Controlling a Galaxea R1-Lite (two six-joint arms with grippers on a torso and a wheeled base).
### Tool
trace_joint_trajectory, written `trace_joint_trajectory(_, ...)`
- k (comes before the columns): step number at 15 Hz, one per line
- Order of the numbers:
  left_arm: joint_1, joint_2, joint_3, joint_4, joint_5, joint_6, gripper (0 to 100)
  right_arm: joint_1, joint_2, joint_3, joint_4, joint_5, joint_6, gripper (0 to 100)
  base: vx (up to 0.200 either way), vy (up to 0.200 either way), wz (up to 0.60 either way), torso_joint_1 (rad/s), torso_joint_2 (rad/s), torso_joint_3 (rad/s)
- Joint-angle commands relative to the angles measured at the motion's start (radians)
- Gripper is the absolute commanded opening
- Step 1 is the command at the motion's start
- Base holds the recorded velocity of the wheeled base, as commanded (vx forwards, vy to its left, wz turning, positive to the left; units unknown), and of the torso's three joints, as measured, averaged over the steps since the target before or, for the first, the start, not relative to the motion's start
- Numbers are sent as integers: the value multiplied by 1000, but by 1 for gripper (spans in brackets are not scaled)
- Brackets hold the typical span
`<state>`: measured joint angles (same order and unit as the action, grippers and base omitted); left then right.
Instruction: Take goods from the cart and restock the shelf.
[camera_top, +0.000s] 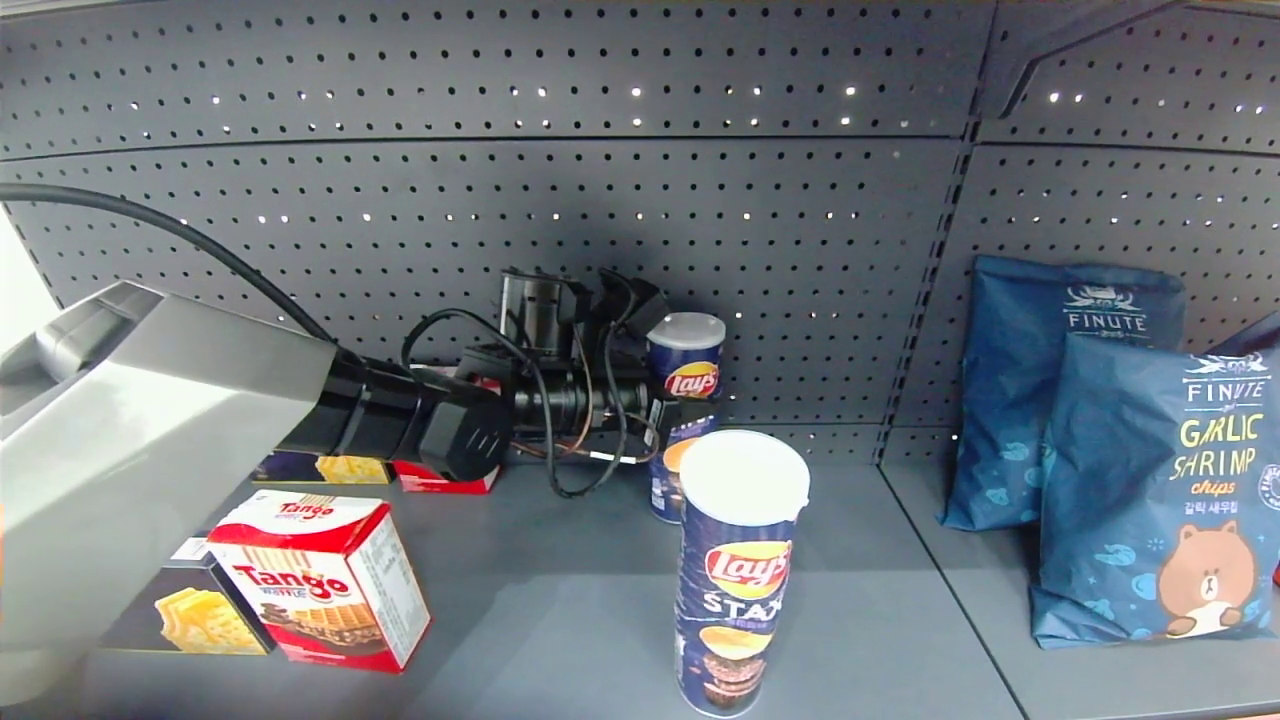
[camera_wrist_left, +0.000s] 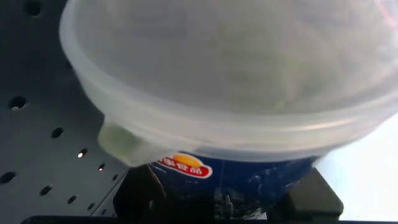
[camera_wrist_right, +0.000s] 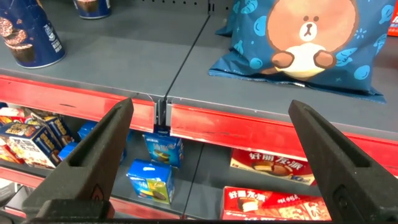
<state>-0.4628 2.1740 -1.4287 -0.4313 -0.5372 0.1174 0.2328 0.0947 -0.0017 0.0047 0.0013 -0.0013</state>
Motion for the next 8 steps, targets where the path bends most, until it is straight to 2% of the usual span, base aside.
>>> trace_joint_trajectory(1,0,10,1,-1,2,5,0,0,2,0,0,0,0,100,0,0,0,0,0,0)
trace_joint_trajectory(2,-2,10,2,-9,2,5,0,0,2,0,0,0,0,100,0,0,0,0,0,0)
trace_joint_trajectory(3,-4,10,2,-12,2,5,100,0,2,0,0,0,1,100,0,0,0,0,0,0)
trace_joint_trajectory(6,-5,9,13,-14,3,5,100,0,2,0,0,0,0,100,0,0,0,0,0,0)
trace_joint_trajectory(8,1,-19,73,-52,6,5,100,0,2,0,0,0,0,100,0,0,0,0,0,0)
